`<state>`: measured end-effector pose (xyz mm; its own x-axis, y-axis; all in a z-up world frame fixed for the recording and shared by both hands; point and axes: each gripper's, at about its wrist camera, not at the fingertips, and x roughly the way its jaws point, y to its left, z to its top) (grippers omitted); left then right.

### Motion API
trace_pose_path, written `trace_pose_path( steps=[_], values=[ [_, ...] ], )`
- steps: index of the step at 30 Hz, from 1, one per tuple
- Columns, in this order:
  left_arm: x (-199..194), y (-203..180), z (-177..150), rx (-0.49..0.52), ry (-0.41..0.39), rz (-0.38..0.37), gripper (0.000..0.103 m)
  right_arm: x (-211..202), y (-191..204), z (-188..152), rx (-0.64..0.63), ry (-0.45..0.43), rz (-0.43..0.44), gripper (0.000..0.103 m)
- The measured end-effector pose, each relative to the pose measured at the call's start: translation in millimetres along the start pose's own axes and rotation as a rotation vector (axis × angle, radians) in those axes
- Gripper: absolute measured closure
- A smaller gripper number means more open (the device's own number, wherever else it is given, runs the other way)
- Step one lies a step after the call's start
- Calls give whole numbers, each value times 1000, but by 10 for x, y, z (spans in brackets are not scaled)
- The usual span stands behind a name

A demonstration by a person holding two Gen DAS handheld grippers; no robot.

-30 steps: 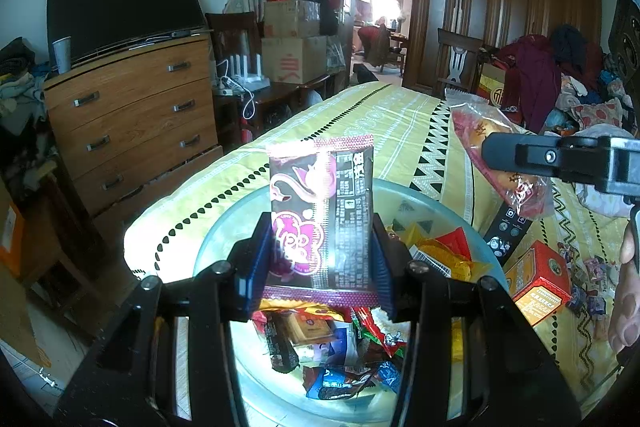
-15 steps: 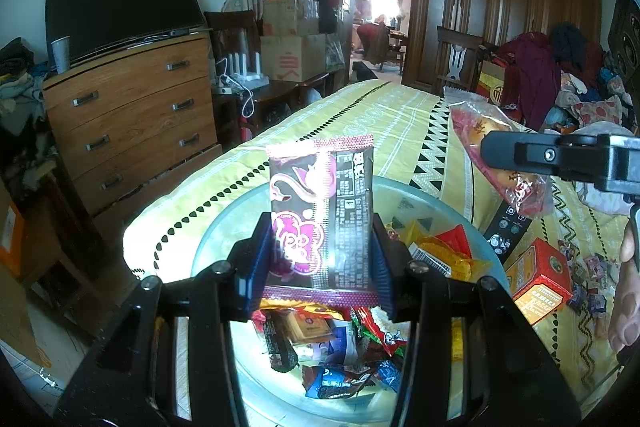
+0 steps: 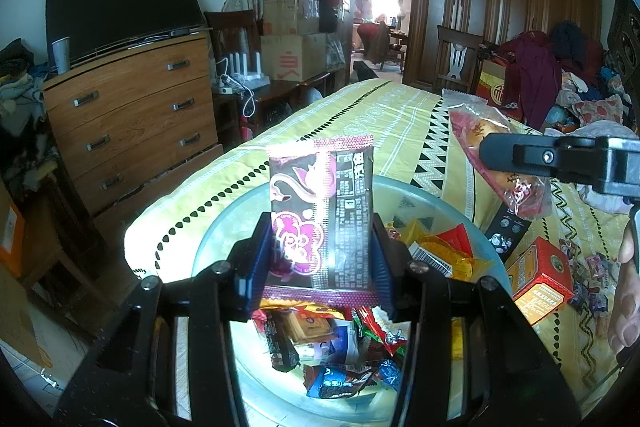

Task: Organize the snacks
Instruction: 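Hold both snacks above the basin, then open both tools to drop them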

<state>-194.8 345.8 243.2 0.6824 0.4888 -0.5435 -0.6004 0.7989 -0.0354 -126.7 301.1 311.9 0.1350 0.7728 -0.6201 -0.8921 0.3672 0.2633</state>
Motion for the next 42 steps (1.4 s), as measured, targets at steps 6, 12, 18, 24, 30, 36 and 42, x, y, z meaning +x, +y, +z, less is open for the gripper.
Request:
trace_pose_path(
  steps=[6, 12, 18, 24, 30, 36, 42],
  values=[
    [16, 12, -3, 0, 1, 1, 57, 21, 9, -26, 1, 3, -1, 43],
    [35, 60, -42, 3, 11, 2, 57, 40, 11, -58, 2, 5, -1, 43],
    [45, 62, -38, 4, 15, -3, 57, 42, 12, -72, 1, 6, -2, 43],
    [70, 52, -41, 7, 21, -6, 57, 66, -25, -125, 8, 8, -5, 43],
    [104, 40, -52, 11, 31, -8, 57, 78, -51, -158, 13, 14, -3, 43],
    [120, 47, -28, 11, 34, -9, 56, 85, -65, -142, 19, 20, -3, 43],
    [142, 65, -45, 10, 46, -5, 56, 90, -62, -140, 19, 22, -3, 43]
  ],
)
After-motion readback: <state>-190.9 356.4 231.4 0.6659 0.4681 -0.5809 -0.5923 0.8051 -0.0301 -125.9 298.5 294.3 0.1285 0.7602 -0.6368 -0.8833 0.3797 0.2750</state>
